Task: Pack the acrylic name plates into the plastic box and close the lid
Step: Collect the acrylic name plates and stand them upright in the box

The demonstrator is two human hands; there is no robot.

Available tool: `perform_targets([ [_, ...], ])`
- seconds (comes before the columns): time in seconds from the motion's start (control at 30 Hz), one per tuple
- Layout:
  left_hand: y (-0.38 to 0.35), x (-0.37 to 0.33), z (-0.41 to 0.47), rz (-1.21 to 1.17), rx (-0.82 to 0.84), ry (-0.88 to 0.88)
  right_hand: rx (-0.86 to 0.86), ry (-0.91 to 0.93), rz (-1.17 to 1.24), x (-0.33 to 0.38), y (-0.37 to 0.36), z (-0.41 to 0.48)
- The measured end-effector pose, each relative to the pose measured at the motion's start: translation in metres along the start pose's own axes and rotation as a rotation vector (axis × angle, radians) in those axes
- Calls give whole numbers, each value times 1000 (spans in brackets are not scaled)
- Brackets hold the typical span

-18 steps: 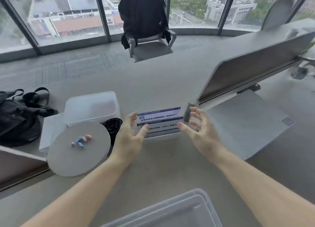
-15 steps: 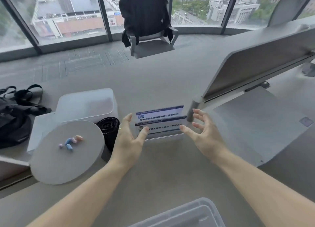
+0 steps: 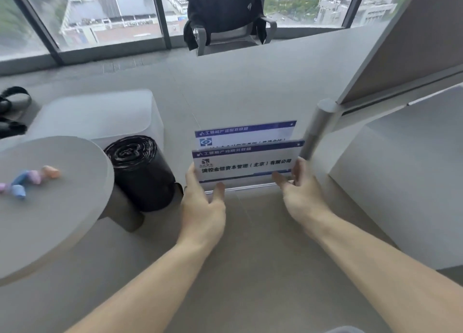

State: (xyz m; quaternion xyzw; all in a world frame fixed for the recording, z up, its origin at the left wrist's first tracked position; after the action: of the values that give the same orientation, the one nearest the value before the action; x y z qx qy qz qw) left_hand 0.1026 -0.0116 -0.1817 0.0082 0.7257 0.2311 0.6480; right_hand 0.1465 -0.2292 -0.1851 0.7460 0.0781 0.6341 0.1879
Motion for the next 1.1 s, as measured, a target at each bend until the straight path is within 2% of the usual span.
perform_targets([
  [0.13, 3, -5, -3, -16, -47, -6, -18, -6, 35, -3, 1, -2],
  [0.27, 14, -23, -12, -9, -26, -16, -59, -18, 72, 13, 12, -16],
  [0.57, 65, -124, -54, -2, 56, -123, -58, 38, 157, 99, 70, -71],
  [0.67, 104, -172, -70, 97, 33, -169, -116, 91, 160, 142, 99, -101],
  [0.73, 134, -204, -84, 182, 75, -196, -120, 114, 163, 174, 120, -124],
  [0.9, 226, -291, -137, 197, 224, -191, -3, 202, 188, 274, 152, -197],
  [1.1, 358, -409, -211, 361, 246, -363, 98, 279, 218, 383, 150, -286],
])
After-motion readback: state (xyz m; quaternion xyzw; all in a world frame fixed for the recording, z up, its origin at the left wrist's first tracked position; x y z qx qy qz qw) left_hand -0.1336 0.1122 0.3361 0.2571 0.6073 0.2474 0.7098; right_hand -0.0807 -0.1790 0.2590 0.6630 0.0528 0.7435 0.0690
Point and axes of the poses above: each hand's wrist, its own z-axis towards the middle knuckle, its own y-axis out of the back of the hand, x = y × z, the point moved 6 cm from there along z, towards the middle knuckle, and after that the axes turned 1 degree about -y, right-handed, at the moved point
